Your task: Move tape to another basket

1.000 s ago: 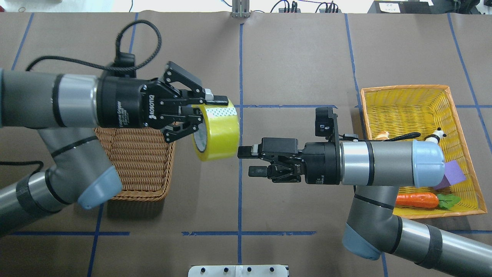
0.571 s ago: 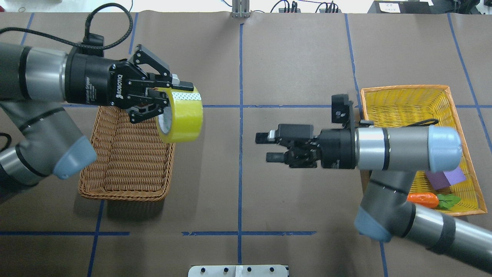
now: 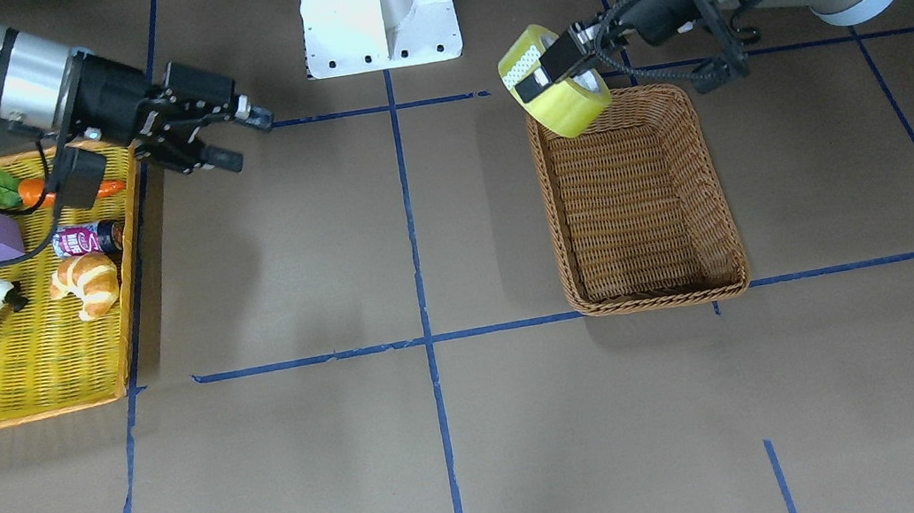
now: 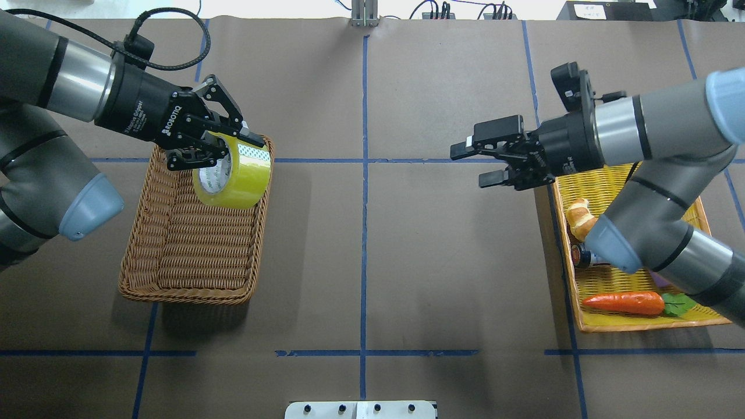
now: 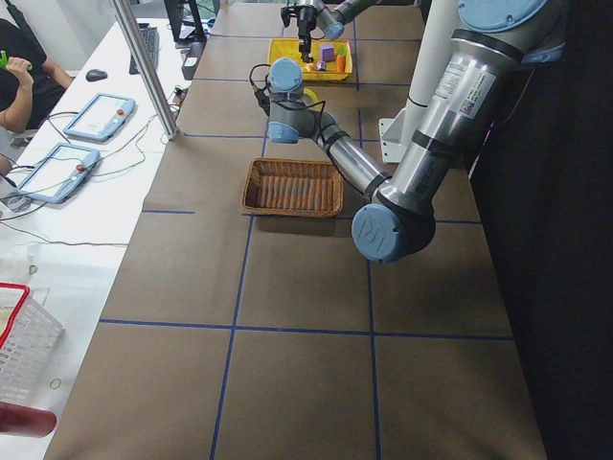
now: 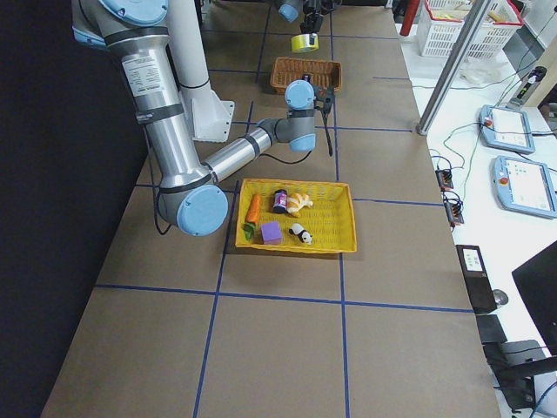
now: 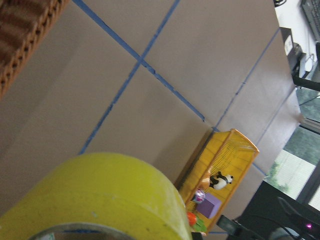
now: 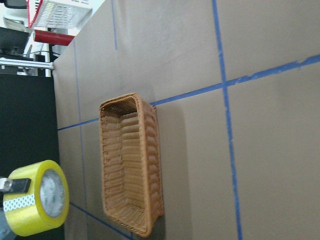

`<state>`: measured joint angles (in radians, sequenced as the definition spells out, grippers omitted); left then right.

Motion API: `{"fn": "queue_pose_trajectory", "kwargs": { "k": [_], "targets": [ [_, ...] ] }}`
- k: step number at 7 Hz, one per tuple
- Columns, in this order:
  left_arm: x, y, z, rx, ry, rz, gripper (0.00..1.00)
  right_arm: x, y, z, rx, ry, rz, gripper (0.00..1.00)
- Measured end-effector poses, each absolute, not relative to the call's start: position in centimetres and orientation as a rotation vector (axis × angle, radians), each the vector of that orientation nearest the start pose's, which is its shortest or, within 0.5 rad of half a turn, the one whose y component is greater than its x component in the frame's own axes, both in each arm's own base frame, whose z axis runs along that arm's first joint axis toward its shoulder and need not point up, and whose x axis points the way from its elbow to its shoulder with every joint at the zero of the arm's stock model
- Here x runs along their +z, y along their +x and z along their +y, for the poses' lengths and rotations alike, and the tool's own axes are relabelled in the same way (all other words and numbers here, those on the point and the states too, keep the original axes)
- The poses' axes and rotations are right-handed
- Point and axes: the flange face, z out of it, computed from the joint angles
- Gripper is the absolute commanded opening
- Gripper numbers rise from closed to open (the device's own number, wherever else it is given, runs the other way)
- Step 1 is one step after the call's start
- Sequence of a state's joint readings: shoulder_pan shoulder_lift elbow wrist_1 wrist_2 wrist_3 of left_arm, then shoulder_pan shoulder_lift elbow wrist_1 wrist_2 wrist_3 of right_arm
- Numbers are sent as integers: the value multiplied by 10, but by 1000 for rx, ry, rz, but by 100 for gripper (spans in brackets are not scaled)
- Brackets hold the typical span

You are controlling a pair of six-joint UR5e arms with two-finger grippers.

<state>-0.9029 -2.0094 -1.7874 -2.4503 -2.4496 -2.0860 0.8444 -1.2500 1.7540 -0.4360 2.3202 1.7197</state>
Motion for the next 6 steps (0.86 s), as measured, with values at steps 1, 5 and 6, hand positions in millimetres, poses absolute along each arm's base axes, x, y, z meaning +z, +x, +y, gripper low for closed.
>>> {"fn": "queue_pose_trajectory", "kwargs": {
  "k": [1, 5, 6],
  "targets": [
    [222, 310, -481, -430, -373, 1443, 0, 281, -310, -463, 143, 14, -1537, 100],
    [276, 351, -504, -314, -208, 1135, 0, 340, -299, -517, 18, 85, -1123, 100],
    [292, 364, -507, -278, -172, 1065, 0, 354, -282, -531, -16, 98, -1042, 100]
  ]
}}
